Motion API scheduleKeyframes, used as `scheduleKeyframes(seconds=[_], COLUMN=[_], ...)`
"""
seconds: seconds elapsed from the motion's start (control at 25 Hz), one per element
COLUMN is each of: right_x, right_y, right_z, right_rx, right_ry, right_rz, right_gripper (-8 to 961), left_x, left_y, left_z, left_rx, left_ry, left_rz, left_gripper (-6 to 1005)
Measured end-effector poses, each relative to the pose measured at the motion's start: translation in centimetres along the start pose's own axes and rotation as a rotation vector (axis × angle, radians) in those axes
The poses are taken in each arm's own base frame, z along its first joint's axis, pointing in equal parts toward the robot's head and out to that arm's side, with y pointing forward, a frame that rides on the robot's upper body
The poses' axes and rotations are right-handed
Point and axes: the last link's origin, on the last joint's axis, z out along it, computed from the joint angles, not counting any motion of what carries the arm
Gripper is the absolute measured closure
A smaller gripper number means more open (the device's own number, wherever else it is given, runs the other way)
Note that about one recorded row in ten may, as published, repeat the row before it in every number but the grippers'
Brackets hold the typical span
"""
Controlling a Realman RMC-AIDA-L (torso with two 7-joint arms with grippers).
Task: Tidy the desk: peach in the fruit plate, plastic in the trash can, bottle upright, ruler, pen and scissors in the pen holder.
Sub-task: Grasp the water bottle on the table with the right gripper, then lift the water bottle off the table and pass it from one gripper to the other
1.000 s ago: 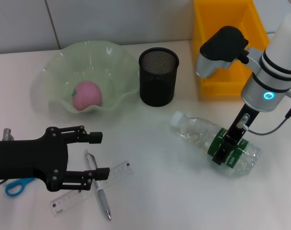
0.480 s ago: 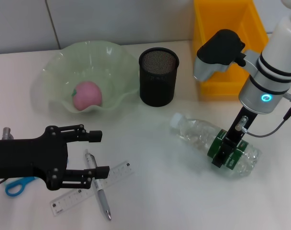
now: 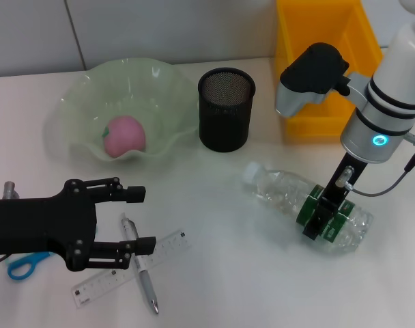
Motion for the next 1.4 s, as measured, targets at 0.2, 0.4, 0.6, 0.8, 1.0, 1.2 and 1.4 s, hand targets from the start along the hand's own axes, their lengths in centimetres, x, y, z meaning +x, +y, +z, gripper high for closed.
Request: scheduleKeyframes(seconds=[0.2,0.4,0.6,0.8,1.0,1.2,1.4], right_x=[0.0,0.0,0.0,-0.2,-0.4,-0.2,0.1], right_y=[0.0,-0.1,-0.1,0.0,0.2,0.1,0.2], right_z=[0.0,0.1,0.1,0.0,-0.6,-1.6,-2.1], right_rx=[0.001,0.003,0.003,-0.007,-0.032,-0.071,-0.105], right_ry=[-0.001,-0.005,-0.007,-0.021,-0.071,-0.162,-0.236], right_rz=[0.0,0.002,0.003,0.005,0.002,-0.002,-0.031], right_gripper=[172,171,171,174,178,180,180], left_x=[0.0,0.0,0.0,0.0,0.2,0.3,0.4], left_y=[0.0,0.0,0.0,0.0,-0.1,-0.2,-0.2], left_z=[0.0,0.0,0.0,0.0,-0.3,-0.5,-0.6], left_rx=[0.001,0.002,0.003,0.003,0.016,0.033,0.044], left_ry=[0.0,0.0,0.0,0.001,0.022,0.049,0.08], left_rz=[0.0,0.001,0.001,0.002,-0.002,-0.008,-0.012], left_gripper=[314,316,318,320,322,323,325])
